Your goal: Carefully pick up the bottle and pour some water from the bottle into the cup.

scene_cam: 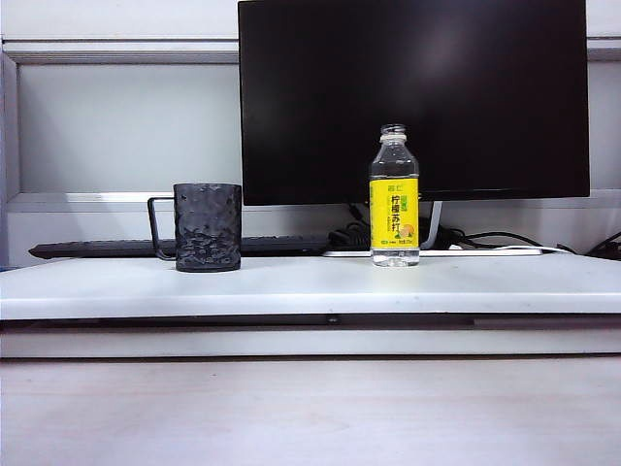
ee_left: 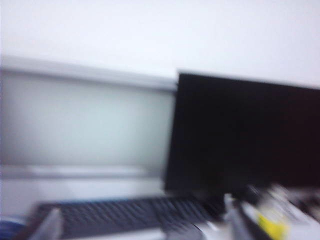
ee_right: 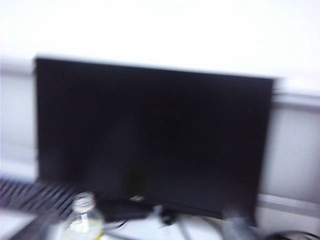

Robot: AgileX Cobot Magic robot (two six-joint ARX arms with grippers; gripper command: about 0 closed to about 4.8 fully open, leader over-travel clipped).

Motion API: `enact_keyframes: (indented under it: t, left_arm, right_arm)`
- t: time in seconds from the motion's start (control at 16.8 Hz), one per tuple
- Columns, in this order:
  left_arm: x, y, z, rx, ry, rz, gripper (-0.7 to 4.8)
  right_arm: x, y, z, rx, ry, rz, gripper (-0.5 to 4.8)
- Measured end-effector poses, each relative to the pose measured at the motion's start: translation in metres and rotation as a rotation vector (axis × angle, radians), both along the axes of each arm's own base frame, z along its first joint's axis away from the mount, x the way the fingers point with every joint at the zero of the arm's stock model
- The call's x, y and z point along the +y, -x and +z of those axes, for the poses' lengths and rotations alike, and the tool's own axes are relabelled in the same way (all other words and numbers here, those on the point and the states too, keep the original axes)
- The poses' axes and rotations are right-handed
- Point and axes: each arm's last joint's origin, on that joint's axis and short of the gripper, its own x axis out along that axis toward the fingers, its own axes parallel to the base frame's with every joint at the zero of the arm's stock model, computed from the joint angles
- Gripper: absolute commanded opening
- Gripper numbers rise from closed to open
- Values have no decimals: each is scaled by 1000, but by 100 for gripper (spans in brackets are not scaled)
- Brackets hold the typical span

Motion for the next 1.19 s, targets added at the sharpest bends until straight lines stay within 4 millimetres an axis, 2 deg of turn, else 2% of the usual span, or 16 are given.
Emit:
enact_keyframes:
  t: [0.12, 0.3, 0.36, 0.42, 0.48, 0.54, 0.6, 0.72, 0.95, 1.19]
  left_arm:
    - [-3, -25, 10, 65, -42, -150, 479]
    - [-4, -57, 5, 136, -54, -231, 479]
    - [-4, -63, 3, 148, -53, -234, 479]
    - [-8, -76, -4, 200, -48, -269, 479]
    - [-14, -84, -9, 238, -47, -308, 479]
    - [-29, -102, -22, 318, -53, -387, 479]
    - [-43, -114, -33, 375, -75, -441, 479]
    - [-61, -126, -44, 386, -107, -427, 479]
    - [-71, -141, -49, 327, -116, -411, 479]
    - [-71, -141, -48, 315, -118, -409, 479]
  right_arm:
    - [8, -40, 7, 118, 32, 101, 479]
    - [27, -79, 9, 185, 54, 241, 479]
    - [33, -89, 7, 202, 58, 266, 479]
    - [48, -108, -8, 269, 71, 316, 479]
    - [57, -117, -18, 309, 80, 344, 479]
    - [68, -130, -30, 354, 93, 365, 479]
    - [72, -144, -44, 399, 100, 363, 479]
    - [76, -165, -69, 490, 109, 345, 479]
    - [82, -181, -87, 505, 112, 349, 479]
    - [87, -196, -104, 518, 113, 350, 479]
